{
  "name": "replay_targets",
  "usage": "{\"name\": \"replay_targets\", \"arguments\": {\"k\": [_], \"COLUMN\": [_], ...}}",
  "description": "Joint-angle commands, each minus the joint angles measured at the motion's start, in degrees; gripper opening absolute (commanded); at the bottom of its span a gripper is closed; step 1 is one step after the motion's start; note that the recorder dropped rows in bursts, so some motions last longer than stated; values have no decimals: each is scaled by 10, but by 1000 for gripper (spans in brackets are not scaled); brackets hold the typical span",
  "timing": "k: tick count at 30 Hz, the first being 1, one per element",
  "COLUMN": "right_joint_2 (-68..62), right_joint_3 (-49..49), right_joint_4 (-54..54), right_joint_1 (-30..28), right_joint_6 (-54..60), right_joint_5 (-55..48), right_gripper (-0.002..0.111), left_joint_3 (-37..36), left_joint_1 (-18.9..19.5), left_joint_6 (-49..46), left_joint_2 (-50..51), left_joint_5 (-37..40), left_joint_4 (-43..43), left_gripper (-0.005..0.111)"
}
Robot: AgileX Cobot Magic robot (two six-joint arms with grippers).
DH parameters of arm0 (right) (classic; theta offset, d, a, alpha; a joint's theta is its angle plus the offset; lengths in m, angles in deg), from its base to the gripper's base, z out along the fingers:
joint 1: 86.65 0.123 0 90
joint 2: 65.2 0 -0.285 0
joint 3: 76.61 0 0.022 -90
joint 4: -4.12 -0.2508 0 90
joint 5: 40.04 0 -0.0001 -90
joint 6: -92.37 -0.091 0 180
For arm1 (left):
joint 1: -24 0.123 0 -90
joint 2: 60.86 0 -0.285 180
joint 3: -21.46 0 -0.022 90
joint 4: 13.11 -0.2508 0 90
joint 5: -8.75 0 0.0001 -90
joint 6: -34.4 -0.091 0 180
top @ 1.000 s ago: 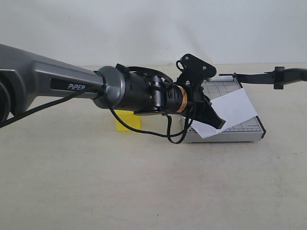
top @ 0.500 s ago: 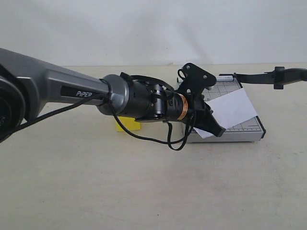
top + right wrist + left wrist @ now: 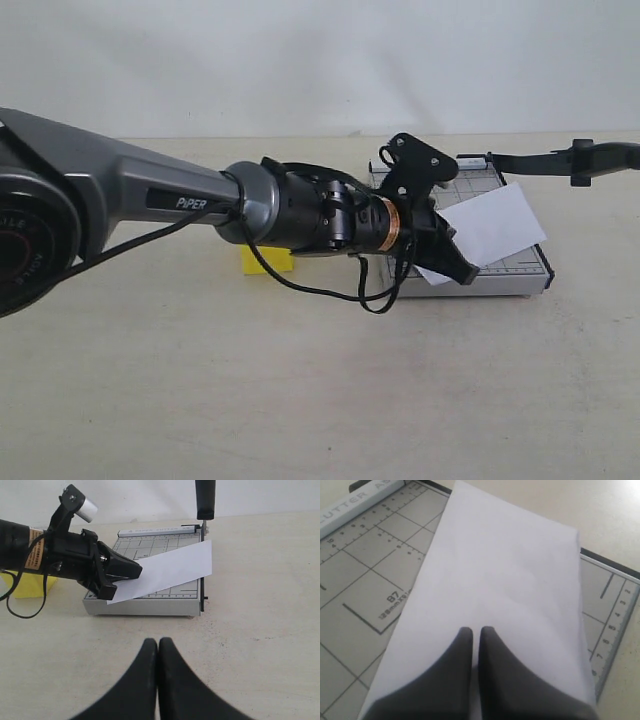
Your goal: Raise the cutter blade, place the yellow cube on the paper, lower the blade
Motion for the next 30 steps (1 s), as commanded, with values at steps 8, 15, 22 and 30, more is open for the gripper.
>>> {"name": "replay_targets", "arguments": {"k": [8,15,22,30], "right_joint_2": [5,5,5,5], "right_joint_3": [0,0,0,0], "right_joint_4": [-2,-6,-6,-6], "right_joint_1": [0,0,0,0], "right_joint_6": [3,3,3,3], "right_joint_5": [1,1,1,1], "right_gripper": [0,0,0,0], "left_joint_3": [56,79,84,116], "left_joint_1": [-3,-12,-15,-15], "left_joint_6": [0,1,1,1], "left_joint_2": [33,54,59,59], "left_joint_5": [-14,-13,-14,-14], "left_joint_4": [2,2,2,2], "left_gripper": [5,5,5,5]}}
